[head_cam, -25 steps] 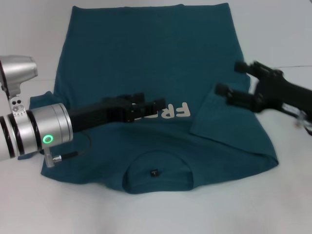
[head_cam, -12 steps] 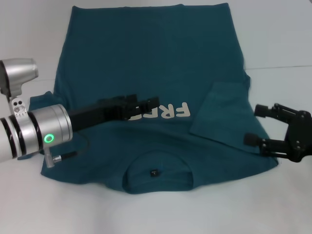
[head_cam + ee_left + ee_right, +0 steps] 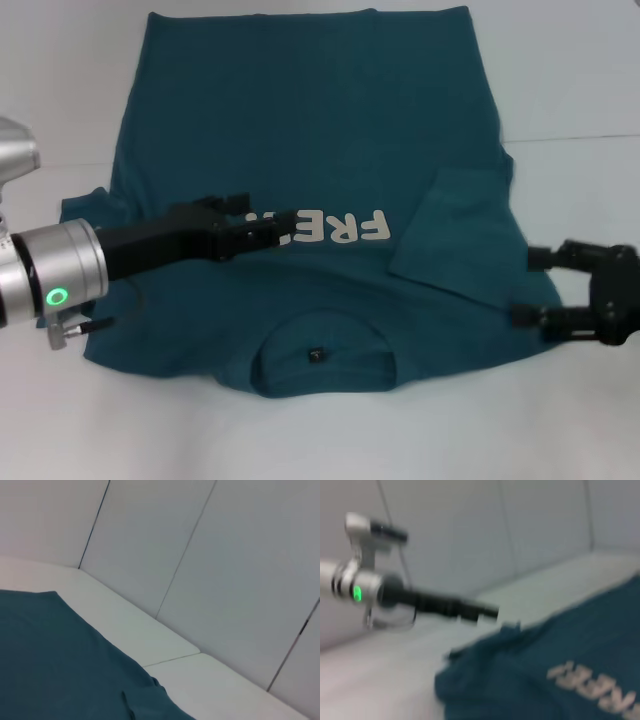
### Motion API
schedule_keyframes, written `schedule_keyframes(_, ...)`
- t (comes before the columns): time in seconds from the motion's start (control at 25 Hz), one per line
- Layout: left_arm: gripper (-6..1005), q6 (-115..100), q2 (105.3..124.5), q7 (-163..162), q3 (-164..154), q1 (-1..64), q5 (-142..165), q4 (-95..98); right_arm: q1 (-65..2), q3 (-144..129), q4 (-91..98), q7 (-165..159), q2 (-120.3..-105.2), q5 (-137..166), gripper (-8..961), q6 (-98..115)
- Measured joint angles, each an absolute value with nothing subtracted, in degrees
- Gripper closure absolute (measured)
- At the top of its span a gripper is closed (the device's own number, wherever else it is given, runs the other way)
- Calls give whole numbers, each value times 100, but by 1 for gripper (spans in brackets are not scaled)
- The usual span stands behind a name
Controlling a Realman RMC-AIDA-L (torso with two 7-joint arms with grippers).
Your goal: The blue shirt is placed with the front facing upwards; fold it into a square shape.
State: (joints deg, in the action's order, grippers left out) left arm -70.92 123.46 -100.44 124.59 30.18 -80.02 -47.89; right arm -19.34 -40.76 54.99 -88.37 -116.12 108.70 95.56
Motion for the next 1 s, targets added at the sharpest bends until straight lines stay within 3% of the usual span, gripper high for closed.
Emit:
schedule_keyframes(0.28,125,-7010,12331,-10460,12459,2901,-7559,-5138,-2005,-4028,6375,-9277,-11862,11573,7,9899)
schedule_keyframes(0.72,128,-7162,12254,-13357,12445,3020,-5612,-6632,-2073,-4073,6467,-9417,-11931,11680,7,9992)
schedule_keyframes(1.0,128,-7763,12090,-14796,12486,3307,-4752,-6860,-2139,-4077,6474,-9511,-11915,11737,7,9978)
